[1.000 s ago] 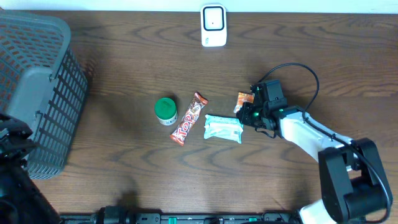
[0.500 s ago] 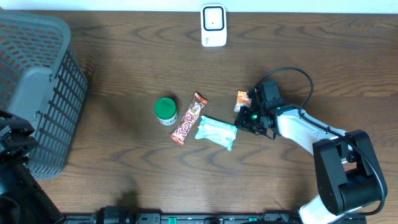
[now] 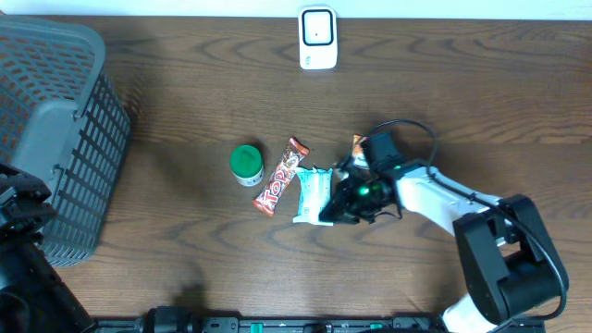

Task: Scan the item barcode
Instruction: 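Close the right gripper on the wipes pack edge, then lift the wipes pack off the table with the right gripper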

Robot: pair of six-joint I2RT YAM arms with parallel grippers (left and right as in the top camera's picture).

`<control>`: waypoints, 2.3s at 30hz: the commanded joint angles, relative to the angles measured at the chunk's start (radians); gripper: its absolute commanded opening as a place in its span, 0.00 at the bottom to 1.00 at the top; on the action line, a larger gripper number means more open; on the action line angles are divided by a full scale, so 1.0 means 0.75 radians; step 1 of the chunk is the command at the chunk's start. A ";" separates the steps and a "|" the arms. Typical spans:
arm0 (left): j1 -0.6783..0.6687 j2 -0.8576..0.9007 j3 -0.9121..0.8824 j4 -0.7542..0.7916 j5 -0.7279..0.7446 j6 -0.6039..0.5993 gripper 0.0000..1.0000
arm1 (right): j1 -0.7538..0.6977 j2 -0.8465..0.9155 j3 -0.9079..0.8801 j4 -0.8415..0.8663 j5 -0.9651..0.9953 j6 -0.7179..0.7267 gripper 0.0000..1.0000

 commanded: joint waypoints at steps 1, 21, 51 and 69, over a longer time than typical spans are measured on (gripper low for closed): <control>0.011 -0.011 -0.007 0.007 0.003 -0.013 0.73 | 0.051 -0.007 -0.007 0.021 -0.087 -0.030 0.01; 0.011 -0.011 -0.015 0.008 0.003 -0.013 0.73 | 0.010 -0.280 -0.003 0.261 0.496 -0.267 0.99; 0.011 -0.011 -0.021 0.008 0.003 -0.013 0.73 | -0.092 0.227 -0.003 0.290 0.244 -0.290 0.99; 0.011 -0.011 -0.021 0.013 0.003 -0.013 0.73 | -0.076 0.269 -0.003 0.390 0.247 -0.390 0.04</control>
